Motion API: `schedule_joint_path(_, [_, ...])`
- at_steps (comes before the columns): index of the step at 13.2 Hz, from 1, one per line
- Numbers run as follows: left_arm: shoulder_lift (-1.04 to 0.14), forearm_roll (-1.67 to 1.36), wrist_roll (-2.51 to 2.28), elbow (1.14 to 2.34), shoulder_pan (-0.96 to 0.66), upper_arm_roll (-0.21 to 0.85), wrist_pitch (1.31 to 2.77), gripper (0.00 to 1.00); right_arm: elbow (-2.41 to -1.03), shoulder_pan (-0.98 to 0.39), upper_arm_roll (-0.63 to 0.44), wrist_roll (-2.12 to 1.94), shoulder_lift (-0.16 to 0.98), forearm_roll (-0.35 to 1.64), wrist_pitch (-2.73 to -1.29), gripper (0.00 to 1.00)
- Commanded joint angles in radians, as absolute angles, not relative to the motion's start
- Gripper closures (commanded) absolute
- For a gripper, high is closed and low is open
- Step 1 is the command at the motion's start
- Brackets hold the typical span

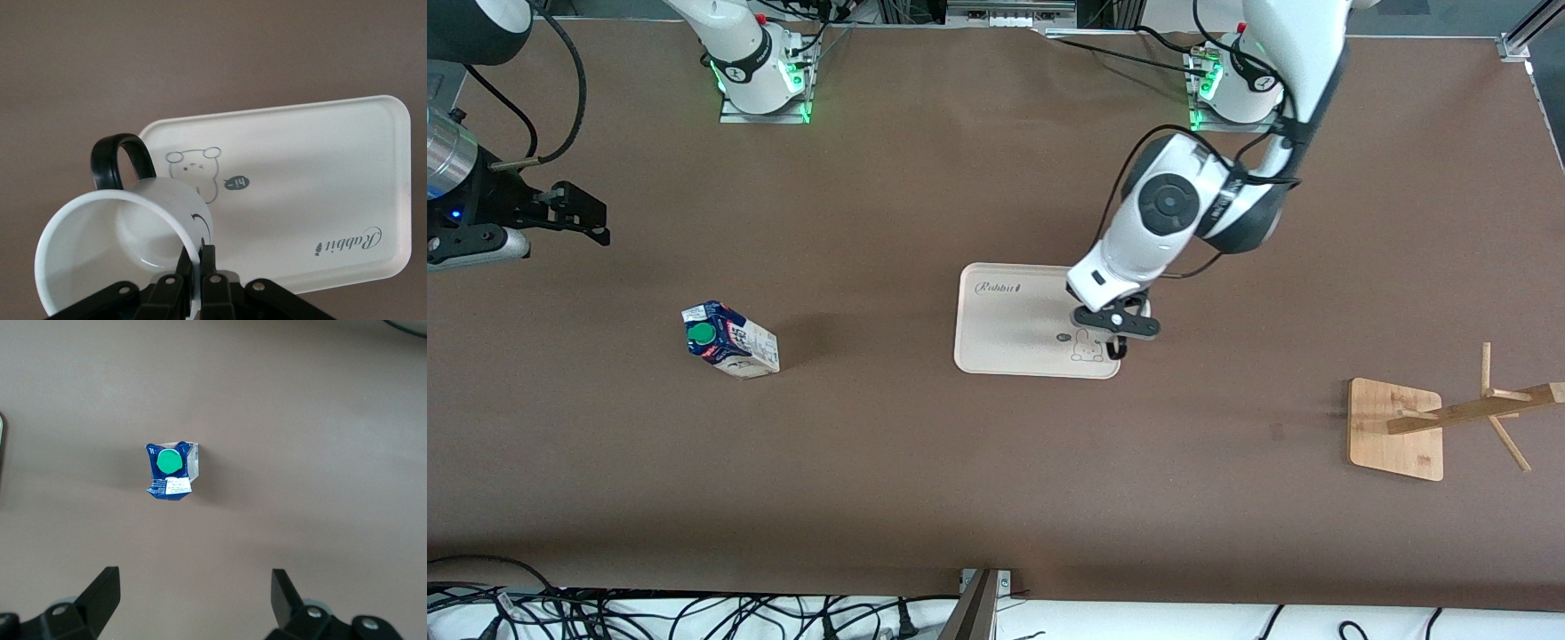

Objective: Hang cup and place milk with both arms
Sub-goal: 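Lift the mug with the left gripper and carry it to the wooden stand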

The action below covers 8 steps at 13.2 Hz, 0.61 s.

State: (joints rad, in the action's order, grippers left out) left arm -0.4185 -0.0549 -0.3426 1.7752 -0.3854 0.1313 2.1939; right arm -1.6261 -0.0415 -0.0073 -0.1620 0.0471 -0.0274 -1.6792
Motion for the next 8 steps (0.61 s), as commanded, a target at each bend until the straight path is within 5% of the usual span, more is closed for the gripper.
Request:
schedule_joint_path(1, [-0.416,-0.034,-0.273,1.674,-0.316,0.135,2.053,1.00,-1.606,-0.029,0.005,-0.158,0.055,-0.031,-1.674,0.00])
schedule_joint_path(8, [-0.419,-0.032,-0.133,1.522,-0.147,0.120,1.899,1.00,-1.606,-0.028,0.006,-0.156,0.055,-0.029,-1.675,0.00])
